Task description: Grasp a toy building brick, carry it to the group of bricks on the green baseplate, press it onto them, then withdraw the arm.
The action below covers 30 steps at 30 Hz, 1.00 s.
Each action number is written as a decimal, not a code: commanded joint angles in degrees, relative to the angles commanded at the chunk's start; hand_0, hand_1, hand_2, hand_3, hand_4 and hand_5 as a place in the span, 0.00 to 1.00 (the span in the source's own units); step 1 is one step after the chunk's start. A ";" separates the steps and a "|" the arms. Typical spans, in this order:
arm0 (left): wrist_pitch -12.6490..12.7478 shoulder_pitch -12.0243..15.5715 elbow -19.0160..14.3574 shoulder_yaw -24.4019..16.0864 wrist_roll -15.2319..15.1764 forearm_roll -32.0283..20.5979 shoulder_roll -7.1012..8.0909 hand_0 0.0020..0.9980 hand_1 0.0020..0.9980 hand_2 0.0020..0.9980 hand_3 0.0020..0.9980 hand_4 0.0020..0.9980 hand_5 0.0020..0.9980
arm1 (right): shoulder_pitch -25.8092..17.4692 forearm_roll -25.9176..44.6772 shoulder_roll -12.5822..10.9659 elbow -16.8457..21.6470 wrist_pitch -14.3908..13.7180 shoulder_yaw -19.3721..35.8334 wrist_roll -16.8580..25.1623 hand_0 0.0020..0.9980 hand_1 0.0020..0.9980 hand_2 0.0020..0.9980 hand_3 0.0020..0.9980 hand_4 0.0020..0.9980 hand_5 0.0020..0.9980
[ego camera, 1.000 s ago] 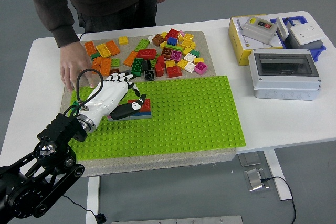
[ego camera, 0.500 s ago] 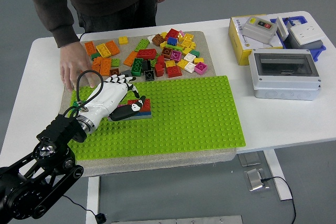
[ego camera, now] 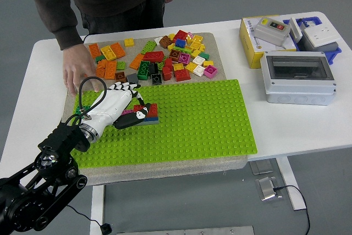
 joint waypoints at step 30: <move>0.89 0.85 2.71 -0.74 -0.81 -0.65 -1.22 0.99 0.95 0.92 0.60 0.55 0.89 | -0.11 0.44 0.18 0.00 0.02 -0.43 0.08 0.64 0.63 0.62 0.62 0.44 0.73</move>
